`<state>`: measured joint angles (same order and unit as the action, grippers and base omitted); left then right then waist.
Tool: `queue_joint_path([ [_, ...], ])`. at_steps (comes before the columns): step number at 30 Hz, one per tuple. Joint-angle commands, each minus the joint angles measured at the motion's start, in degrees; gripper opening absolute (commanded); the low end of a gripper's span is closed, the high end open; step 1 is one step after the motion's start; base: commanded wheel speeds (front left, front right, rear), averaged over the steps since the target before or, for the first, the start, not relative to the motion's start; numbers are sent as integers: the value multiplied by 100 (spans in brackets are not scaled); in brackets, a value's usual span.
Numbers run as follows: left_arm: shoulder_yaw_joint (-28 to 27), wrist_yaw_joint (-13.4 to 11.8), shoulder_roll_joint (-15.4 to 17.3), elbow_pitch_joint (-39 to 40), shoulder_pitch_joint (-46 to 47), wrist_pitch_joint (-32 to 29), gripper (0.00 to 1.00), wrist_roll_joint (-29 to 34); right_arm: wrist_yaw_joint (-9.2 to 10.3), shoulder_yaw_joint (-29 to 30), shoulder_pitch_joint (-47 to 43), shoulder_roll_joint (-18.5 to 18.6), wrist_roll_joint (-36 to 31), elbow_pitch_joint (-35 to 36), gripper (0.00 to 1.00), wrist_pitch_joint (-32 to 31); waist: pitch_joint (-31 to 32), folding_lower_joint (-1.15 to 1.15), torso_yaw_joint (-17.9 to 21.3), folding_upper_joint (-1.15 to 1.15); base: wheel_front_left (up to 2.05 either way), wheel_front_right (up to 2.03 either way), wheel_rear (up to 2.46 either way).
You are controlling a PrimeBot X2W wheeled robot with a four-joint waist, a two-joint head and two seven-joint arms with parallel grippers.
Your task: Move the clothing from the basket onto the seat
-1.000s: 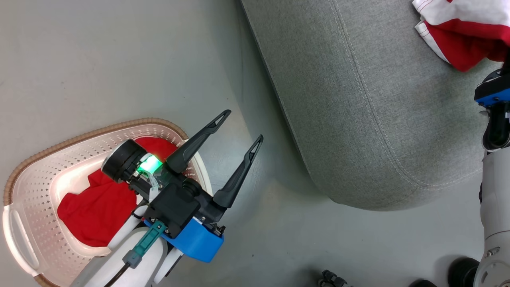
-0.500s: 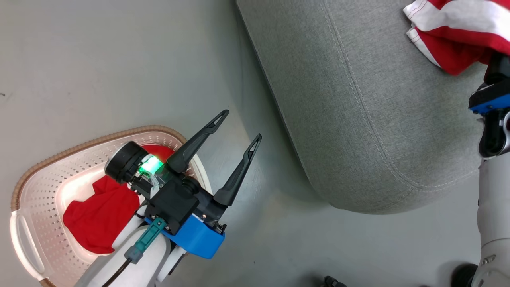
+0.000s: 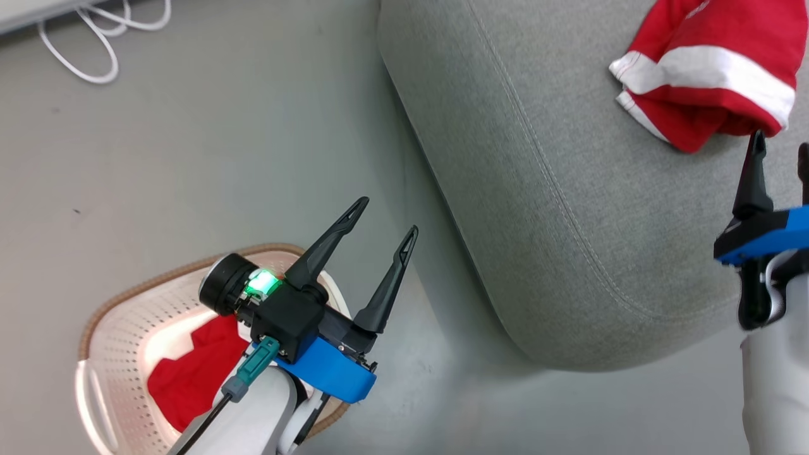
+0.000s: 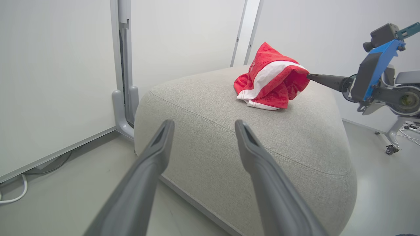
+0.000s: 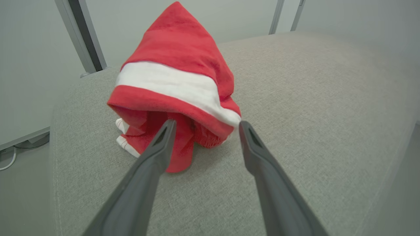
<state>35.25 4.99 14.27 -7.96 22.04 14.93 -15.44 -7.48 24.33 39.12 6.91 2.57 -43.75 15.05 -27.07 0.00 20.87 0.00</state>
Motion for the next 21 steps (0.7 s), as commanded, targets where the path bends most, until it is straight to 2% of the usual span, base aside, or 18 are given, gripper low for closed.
queue_joint_path([
  [1,-63,-28,-39,-25,-55,29,100,-29,-3,-18,-142,-9,-17,66,100,19,282,0,-150,0,0,0,0],
  [9,-618,33,-482,-186,-528,32,100,-101,-3,-319,-1169,-53,108,967,100,19,985,0,-572,0,0,0,0],
  [14,-1013,100,-679,-338,-878,33,100,-46,-3,-216,-1784,-193,272,1757,100,19,1361,0,-816,0,0,0,0],
  [21,-1563,174,-926,-475,-1319,34,100,22,-3,-345,-2518,-354,-66,2501,100,19,1831,0,-1179,0,0,0,0],
])
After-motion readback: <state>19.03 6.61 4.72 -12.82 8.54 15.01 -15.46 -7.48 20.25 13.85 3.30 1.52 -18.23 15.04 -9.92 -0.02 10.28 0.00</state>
